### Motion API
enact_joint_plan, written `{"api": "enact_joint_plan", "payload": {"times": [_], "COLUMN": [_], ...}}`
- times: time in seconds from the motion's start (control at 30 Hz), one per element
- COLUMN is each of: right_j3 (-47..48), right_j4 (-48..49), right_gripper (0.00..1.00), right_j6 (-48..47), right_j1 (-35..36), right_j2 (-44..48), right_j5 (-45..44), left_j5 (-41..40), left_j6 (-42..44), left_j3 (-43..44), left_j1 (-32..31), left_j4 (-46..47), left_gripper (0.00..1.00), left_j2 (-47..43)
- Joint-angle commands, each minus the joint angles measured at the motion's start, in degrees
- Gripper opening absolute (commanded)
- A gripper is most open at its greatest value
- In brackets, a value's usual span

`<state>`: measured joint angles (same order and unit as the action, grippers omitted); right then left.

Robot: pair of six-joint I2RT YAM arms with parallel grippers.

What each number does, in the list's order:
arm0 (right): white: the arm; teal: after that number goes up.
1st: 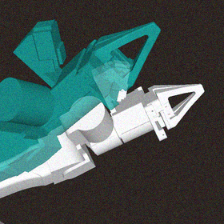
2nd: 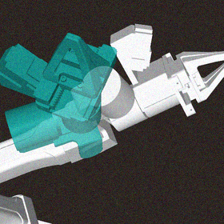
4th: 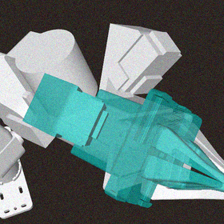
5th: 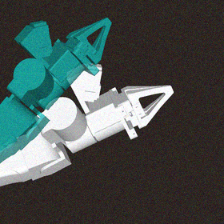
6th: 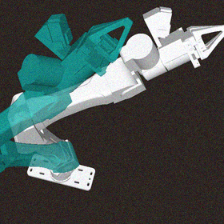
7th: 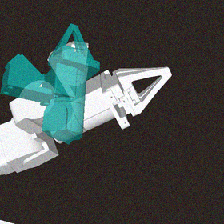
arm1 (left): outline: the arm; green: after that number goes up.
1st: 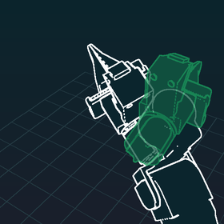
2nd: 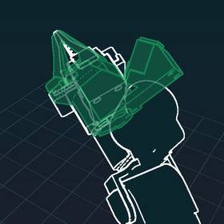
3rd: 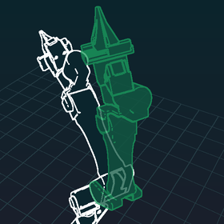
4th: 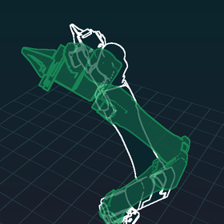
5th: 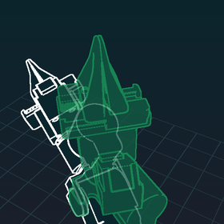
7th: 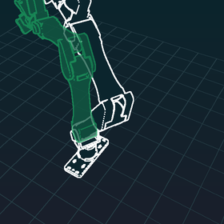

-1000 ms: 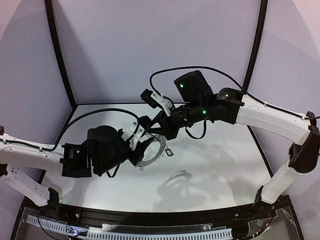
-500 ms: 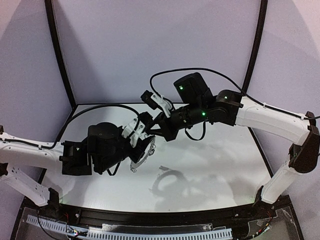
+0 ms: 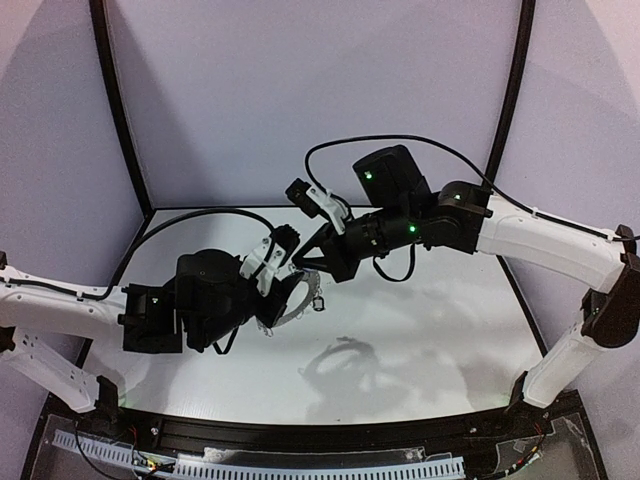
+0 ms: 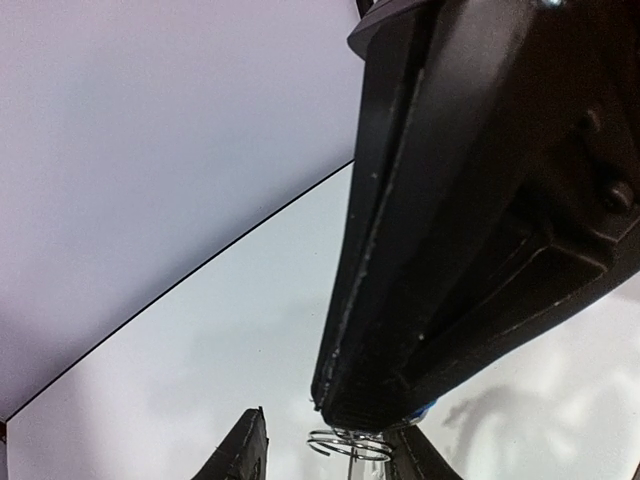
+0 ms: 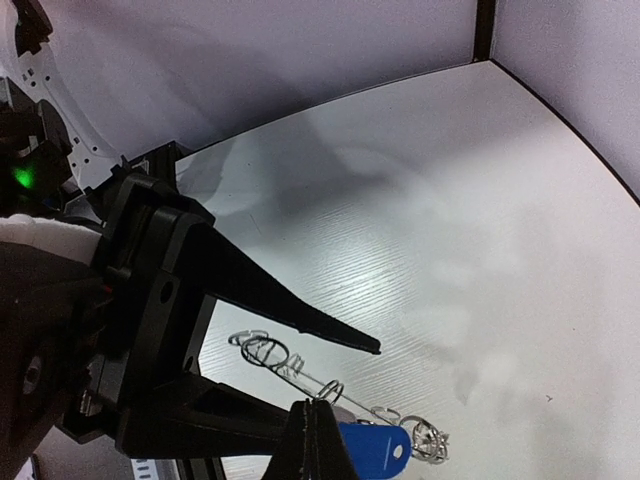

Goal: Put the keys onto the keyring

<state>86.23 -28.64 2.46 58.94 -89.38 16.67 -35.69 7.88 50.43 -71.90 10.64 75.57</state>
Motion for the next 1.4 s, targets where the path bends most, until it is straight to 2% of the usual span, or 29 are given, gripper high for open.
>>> {"api": "enact_joint_plan", "payload": {"times": [0.0, 0.27, 0.47, 0.53, 0.57, 0.67, 0.9, 1.1, 1.23, 1.37], "right_j3": [-0.5, -0.2, 0.6, 1.0, 1.3, 1.6, 3.2, 4.1, 5.0, 8.9], "right_j4": [2.4, 1.4, 0.8, 0.7, 0.7, 0.9, -0.2, -2.3, -2.9, -8.7], "right_gripper": [0.0, 0.0, 0.0, 0.0, 0.0, 0.0, 0.0, 0.0, 0.0, 0.0], "right_j6": [0.5, 0.6, 1.2, 1.3, 1.4, 1.7, 3.3, 10.2, 13.2, 13.6], "right_j1": [0.6, 0.7, 0.6, 0.6, 0.6, 0.6, 0.6, -2.7, -5.7, -7.6], "right_j2": [2.2, 1.6, 0.6, 0.3, 0.1, -0.4, -1.5, -2.3, -3.8, -7.7], "right_j5": [0.3, -0.4, -0.9, -0.8, -0.6, -0.2, -3.3, -9.6, -2.1, 4.8], "left_j5": [-2.3, -5.0, -4.3, -3.8, -3.6, -3.4, -1.3, 3.1, 9.0, 11.4], "left_j6": [-1.0, 0.3, 3.0, 3.8, 4.3, 6.1, 9.3, 15.0, 19.6, 23.0], "left_j3": [-0.5, 0.7, 2.6, 2.7, 2.7, 2.3, -0.2, -4.7, -7.8, -8.8], "left_j1": [-0.2, -0.1, -0.2, -0.2, -0.2, -0.1, -0.1, -0.6, -1.2, -1.2], "left_j4": [-1.2, -1.6, -2.4, -2.2, -1.9, -0.7, 3.0, 8.2, 12.4, 14.8], "left_gripper": [0.37, 0.32, 0.25, 0.17, 0.07, 0.01, 0.01, 0.01, 0.01, 0.01], "left_j2": [-1.0, -0.9, 0.2, 0.4, 0.5, 0.8, -0.3, -3.8, -6.4, -7.7]}}
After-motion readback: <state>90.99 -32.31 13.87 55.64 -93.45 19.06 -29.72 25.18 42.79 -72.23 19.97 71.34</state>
